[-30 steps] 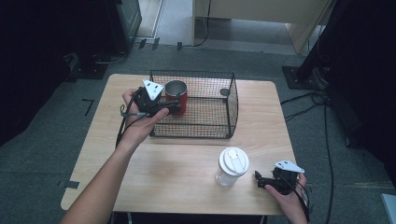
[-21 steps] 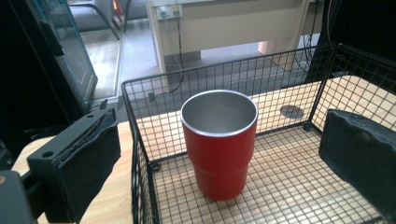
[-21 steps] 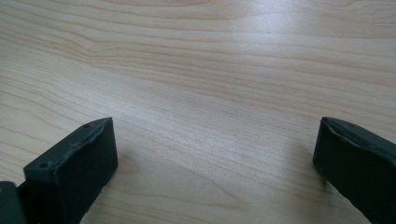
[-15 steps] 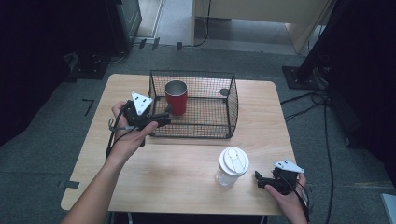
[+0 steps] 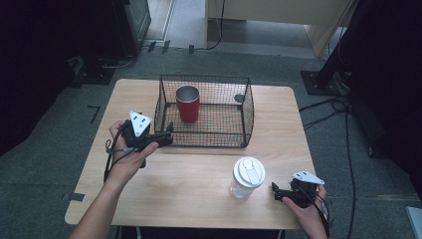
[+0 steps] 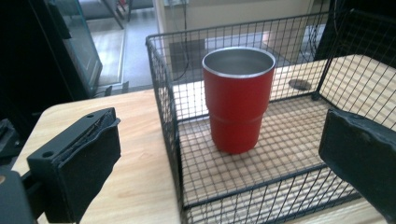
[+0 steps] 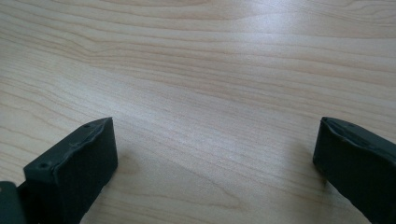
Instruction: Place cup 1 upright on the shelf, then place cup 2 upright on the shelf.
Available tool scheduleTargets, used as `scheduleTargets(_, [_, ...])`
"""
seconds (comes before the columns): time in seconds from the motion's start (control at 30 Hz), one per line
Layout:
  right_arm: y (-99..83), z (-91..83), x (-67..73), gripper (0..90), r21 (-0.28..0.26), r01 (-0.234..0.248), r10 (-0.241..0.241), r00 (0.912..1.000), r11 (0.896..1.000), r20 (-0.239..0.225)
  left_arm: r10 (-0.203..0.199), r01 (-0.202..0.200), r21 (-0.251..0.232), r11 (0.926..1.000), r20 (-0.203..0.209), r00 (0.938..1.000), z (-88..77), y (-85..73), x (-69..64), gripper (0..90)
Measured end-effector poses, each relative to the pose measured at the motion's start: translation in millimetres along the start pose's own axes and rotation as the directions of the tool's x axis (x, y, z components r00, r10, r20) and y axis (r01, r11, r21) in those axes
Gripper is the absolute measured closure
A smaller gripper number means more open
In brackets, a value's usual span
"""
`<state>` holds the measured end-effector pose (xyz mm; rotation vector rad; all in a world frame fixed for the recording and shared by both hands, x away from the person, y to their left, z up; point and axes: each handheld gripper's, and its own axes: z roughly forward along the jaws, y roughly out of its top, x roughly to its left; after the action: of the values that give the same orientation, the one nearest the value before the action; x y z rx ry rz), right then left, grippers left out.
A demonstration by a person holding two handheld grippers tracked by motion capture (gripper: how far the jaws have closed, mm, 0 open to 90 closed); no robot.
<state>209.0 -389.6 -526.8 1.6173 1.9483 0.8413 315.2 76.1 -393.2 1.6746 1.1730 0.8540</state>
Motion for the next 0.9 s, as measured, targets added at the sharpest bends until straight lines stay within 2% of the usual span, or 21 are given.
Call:
scheduleTargets(0.5, [0.0,0.0,0.0,0.0,0.000,0.000,0.000,1.0000,1.000,0.000,-0.004,0.005,0.043,0.9991,-0.018,0.9998,-10.7,-33.1,12.5,0.0])
scheduleTargets(0.9, [-0.2,-0.2,-0.5,0.0,0.000,0.001,-0.001,1.0000,1.000,0.004,-0.023,0.028,0.108,0.9938,-0.049,0.9985,-14.9,-73.1,28.3,0.0])
